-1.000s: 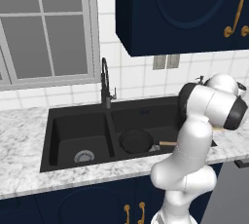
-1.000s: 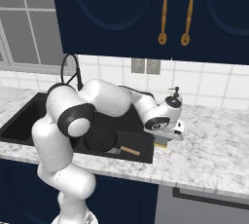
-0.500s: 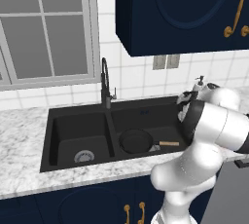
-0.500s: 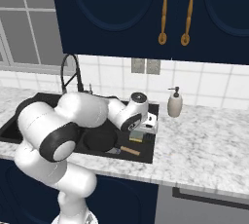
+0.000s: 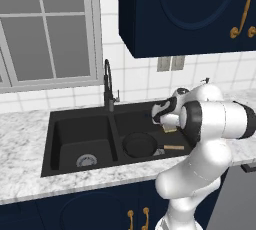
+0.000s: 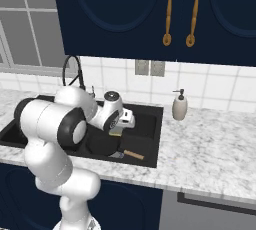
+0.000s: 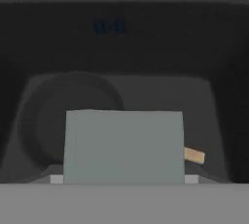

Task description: Pick the pan and sponge and place them into the sink. Then turn on the water.

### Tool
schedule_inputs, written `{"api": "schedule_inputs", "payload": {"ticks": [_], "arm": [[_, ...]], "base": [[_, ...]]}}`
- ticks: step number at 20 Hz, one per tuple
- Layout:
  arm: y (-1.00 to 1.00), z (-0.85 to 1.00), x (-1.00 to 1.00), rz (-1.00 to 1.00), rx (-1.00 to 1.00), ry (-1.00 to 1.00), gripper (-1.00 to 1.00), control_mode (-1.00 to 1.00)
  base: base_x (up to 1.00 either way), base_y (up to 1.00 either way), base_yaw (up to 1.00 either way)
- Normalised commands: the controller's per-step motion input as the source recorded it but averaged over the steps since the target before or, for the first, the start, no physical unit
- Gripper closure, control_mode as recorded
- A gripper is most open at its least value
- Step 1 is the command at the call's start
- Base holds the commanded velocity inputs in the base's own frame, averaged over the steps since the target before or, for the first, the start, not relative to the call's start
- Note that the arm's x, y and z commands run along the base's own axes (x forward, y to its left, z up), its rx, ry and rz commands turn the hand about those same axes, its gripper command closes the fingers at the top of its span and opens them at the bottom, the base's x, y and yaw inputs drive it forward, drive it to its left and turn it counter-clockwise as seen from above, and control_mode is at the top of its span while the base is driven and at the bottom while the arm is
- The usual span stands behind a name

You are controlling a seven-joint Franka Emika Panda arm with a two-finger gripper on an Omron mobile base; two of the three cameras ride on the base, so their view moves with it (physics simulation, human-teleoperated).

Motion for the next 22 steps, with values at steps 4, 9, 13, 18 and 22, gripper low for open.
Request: {"api": "schedule_inputs", "payload": {"ticks": [4,9,13,18,22], "arm": [[0.92,-0.31,0.89,0.23,0.04,0.00,1.00,-1.00],[0.13,-0.15,-0.33,0.27,0.00,-0.03,1.00,-1.00],[0.12,-0.26,-0.10,0.13,-0.07,0.01,1.00,-1.00],[0.41,-0.26,0.31,0.08,-0.18,0.17,1.00,-1.00],[0.35,-0.06,0.81,0.13,-0.11,0.28,1.00,-1.00]], "base": [[0.00,0.00,0.00],[0.00,0.00,0.00],[0.00,0.00,0.00],[0.00,0.00,0.00],[0.00,0.00,0.00]]}}
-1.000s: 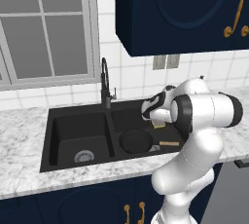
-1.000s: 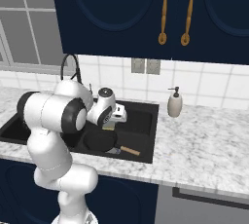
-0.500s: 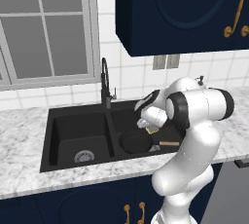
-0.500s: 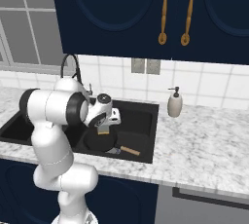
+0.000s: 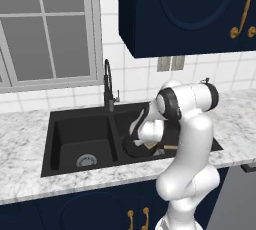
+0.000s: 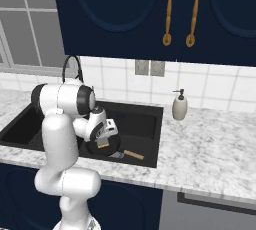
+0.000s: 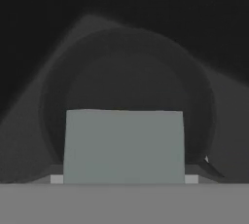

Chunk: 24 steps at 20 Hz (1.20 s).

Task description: Pick the pan and sponge and place them into the sink. Then turn on the water.

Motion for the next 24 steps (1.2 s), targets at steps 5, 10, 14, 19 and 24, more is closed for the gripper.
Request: {"api": "schedule_inputs", "payload": {"ticks": [5,10,14,19,24], "arm": [[0.02,0.00,0.27,0.10,-0.01,0.02,1.00,-1.00],[0.00,0.00,0.41,0.06,0.00,0.00,1.00,-1.00],[0.00,-0.13,0.45,0.05,0.00,0.00,1.00,-1.00],[0.00,-0.51,0.05,0.07,0.00,0.06,1.00,-1.00],[0.00,-0.45,0.00,0.05,0.00,0.05,1.00,-1.00]], "base": [[0.00,0.00,0.00],[0.00,0.00,0.00],[0.00,0.00,0.00],[0.00,0.00,0.00],[0.00,0.00,0.00]]}}
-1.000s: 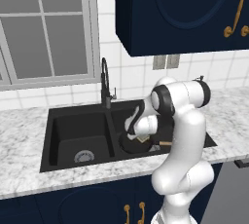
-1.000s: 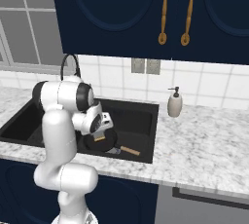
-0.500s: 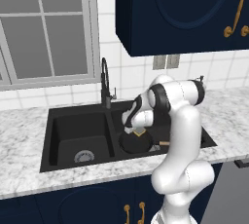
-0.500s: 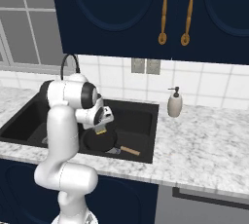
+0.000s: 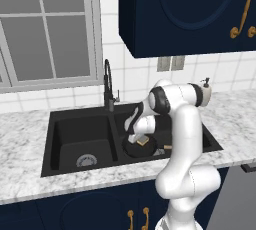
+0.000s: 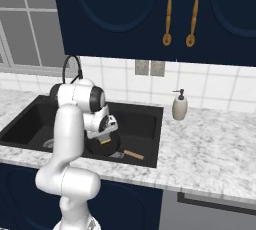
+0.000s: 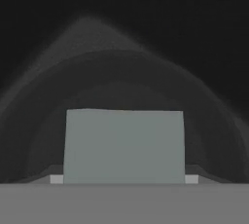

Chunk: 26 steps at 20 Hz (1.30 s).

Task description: Pick the pan and sponge and place them into the sink. Then turn on the water.

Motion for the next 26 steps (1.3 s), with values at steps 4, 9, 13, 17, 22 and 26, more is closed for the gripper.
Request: {"api": "schedule_inputs", "payload": {"ticks": [4,9,13,17,22,26], "arm": [[0.00,-0.16,0.00,0.04,0.00,0.01,1.00,-1.00],[0.00,0.00,0.00,0.00,0.00,0.00,-1.00,-1.00],[-0.06,0.04,-0.01,0.00,0.00,0.00,-1.00,-1.00],[-0.14,0.40,-0.13,0.00,0.00,0.00,-1.00,-1.00],[-0.19,0.47,-0.43,0.00,0.06,-0.06,-1.00,-1.00],[-0.23,0.49,-0.62,0.00,0.06,-0.06,-1.00,-1.00]], "base": [[0.00,0.00,0.00],[0.00,0.00,0.00],[0.00,0.00,0.00],[0.00,0.00,0.00],[0.00,0.00,0.00],[0.00,0.00,0.00]]}}
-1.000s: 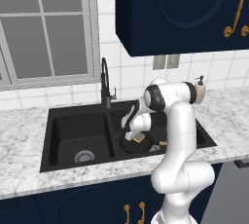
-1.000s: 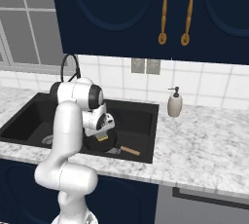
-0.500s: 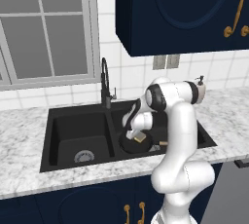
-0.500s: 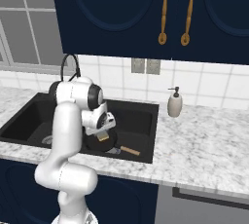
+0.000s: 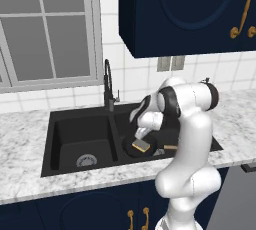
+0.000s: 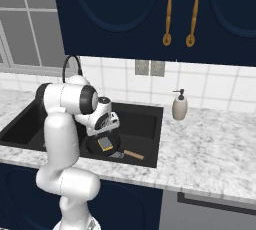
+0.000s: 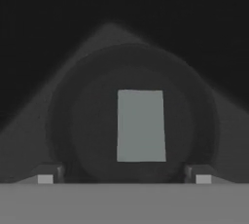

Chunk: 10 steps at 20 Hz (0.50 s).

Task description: Pick the pan and sponge and place them into the sink. Then turn on the water.

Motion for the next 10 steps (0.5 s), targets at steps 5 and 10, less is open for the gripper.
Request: {"api": "schedule_inputs", "payload": {"ticks": [5,10], "arm": [[-0.22,0.64,-0.62,-0.03,0.02,-0.02,-1.00,-1.00],[-0.02,0.89,-0.29,0.00,0.00,0.12,-1.00,-1.00]], "base": [[0.00,0.00,0.00],[0.00,0.00,0.00]]}}
